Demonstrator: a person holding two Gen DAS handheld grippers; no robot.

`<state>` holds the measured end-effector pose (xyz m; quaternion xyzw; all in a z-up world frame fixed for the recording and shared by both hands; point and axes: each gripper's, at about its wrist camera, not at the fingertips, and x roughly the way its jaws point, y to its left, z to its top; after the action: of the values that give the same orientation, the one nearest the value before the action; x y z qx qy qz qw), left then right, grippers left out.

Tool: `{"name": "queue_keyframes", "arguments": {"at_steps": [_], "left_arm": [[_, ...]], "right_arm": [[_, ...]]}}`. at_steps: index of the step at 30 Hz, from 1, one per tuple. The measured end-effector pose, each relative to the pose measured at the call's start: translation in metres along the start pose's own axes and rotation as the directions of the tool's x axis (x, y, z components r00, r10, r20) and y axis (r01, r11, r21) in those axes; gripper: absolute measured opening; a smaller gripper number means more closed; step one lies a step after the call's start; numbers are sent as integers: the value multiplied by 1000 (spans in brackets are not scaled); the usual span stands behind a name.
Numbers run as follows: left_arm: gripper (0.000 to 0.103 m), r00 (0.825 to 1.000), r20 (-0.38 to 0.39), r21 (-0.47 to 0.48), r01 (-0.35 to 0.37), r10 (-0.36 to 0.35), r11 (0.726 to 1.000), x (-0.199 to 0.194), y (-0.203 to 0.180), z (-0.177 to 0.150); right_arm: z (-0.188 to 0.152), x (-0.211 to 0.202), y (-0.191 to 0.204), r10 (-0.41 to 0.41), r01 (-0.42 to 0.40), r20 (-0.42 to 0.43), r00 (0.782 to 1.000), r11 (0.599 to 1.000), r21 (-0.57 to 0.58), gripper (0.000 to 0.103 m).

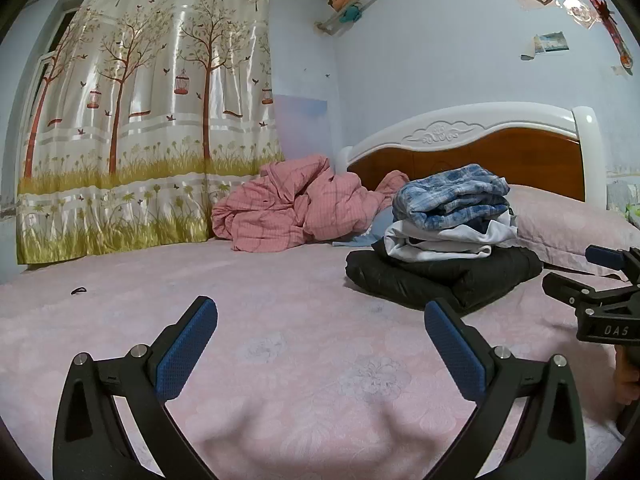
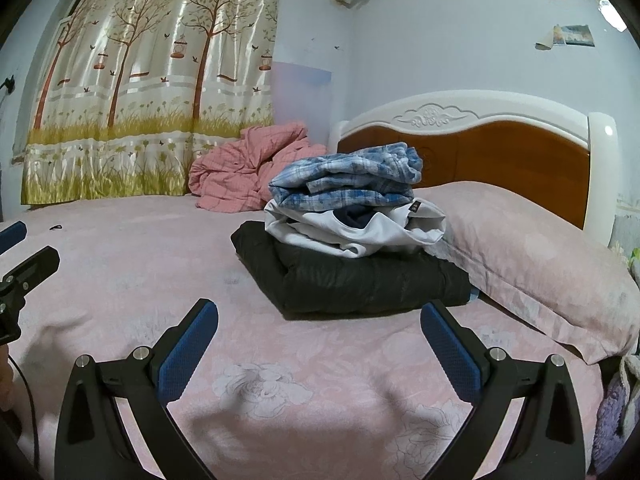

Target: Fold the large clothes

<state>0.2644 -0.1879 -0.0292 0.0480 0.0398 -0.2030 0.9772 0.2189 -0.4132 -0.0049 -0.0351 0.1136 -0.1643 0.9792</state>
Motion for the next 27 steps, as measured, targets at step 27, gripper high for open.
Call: {"name": "queue_keyframes", "arguments": {"at_steps": [27], "left_arm": [[103, 1000, 12, -5, -2, 2, 1000, -3, 2, -2]], "right_arm": [[0, -3, 3, -6, 6, 5, 1000, 1000, -9, 102]]}}
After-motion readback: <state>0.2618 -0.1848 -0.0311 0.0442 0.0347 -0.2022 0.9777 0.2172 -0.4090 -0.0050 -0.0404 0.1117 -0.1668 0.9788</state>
